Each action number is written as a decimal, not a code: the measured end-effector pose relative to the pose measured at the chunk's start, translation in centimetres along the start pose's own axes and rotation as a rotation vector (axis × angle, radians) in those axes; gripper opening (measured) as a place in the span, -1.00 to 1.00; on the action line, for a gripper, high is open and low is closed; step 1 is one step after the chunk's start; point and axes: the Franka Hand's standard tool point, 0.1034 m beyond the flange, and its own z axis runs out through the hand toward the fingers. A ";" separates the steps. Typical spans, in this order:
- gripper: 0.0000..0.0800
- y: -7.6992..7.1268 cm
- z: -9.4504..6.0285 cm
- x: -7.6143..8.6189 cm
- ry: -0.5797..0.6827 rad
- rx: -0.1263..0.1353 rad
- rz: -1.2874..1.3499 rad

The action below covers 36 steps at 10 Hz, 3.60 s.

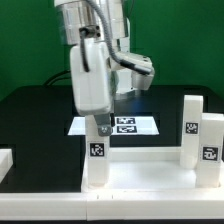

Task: Assemble desk

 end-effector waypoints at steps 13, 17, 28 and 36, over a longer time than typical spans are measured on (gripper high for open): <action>0.62 -0.3 -0.4 1.7 0.053 -0.028 -1.230; -0.29 -0.3 -0.3 1.8 0.054 -0.022 -1.056; -0.16 0.3 0.3 1.3 0.057 -0.030 -0.619; 0.62 0.3 0.3 1.2 0.064 -0.071 -1.198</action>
Offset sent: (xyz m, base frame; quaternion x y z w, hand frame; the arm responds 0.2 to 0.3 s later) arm -0.0047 0.0039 0.0049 0.0092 -0.0333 -0.3019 0.9527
